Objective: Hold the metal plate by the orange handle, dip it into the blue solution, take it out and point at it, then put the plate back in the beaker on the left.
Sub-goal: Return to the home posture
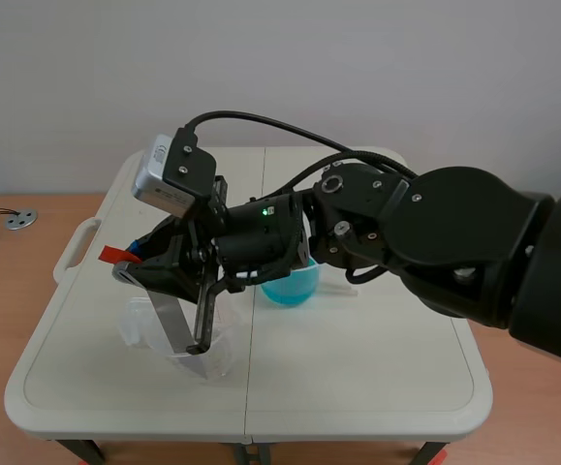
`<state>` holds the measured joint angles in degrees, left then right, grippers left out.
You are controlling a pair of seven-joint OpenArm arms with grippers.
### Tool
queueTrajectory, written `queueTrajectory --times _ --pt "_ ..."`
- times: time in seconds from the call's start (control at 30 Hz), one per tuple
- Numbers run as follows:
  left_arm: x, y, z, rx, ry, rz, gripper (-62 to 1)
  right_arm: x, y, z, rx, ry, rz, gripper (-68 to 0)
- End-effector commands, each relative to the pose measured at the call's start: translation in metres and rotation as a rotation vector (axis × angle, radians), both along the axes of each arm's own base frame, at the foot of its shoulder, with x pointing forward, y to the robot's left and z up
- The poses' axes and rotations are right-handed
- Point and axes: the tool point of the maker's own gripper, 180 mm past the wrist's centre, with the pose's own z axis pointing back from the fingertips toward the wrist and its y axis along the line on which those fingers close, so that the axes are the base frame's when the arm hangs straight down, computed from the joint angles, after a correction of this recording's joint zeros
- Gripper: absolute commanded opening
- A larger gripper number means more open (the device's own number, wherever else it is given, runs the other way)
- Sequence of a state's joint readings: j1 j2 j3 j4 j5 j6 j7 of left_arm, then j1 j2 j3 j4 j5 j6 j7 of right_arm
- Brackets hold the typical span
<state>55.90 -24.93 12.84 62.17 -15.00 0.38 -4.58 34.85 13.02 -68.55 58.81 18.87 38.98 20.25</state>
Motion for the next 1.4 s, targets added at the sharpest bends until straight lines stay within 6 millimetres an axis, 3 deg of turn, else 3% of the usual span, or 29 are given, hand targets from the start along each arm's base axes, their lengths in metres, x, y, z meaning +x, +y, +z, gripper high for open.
queueTrajectory --times 0.0,0.27,0.63,0.67,0.73,0.83,0.97,1.07,1.2,1.37 --pt "-0.005 -0.002 0.003 -0.007 0.006 0.002 -56.4 0.004 0.003 0.01 0.017 -0.016 0.002 -66.2" --pt "-0.004 -0.002 0.003 -0.007 0.003 0.002 -56.4 0.004 0.003 0.009 0.014 -0.018 0.003 -64.6" --pt "-0.004 -0.003 0.002 0.002 0.002 -0.055 -55.8 0.008 0.002 0.013 0.02 -0.023 -0.007 -37.6" --pt "-0.005 -0.003 0.002 0.005 0.002 -0.074 -52.7 0.01 0.002 0.013 0.022 -0.026 -0.013 -36.1" --pt "-0.006 -0.003 0.001 0.013 0.004 -0.115 -38.1 0.014 0.0 0.015 0.029 -0.025 -0.026 -35.1" --pt "-0.006 -0.003 0.001 0.016 0.002 -0.132 1.0 0.023 -0.004 0.019 0.038 -0.032 -0.057 -35.1" --pt "-0.004 -0.003 0.001 0.016 -0.002 -0.131 1.4 0.039 -0.013 0.026 0.057 -0.044 -0.12 -34.7" --pt "-0.004 -0.003 0.001 0.016 -0.003 -0.131 1.4 0.047 -0.018 0.031 0.076 -0.038 -0.149 -29.2" --pt "-0.003 -0.004 0.001 0.015 -0.005 -0.131 1.4 0.051 -0.021 0.034 0.087 -0.032 -0.163 -27.2" --pt "-0.003 -0.004 0.001 0.014 -0.007 -0.13 1.4 0.051 -0.021 0.034 0.089 -0.03 -0.164 -17.3"
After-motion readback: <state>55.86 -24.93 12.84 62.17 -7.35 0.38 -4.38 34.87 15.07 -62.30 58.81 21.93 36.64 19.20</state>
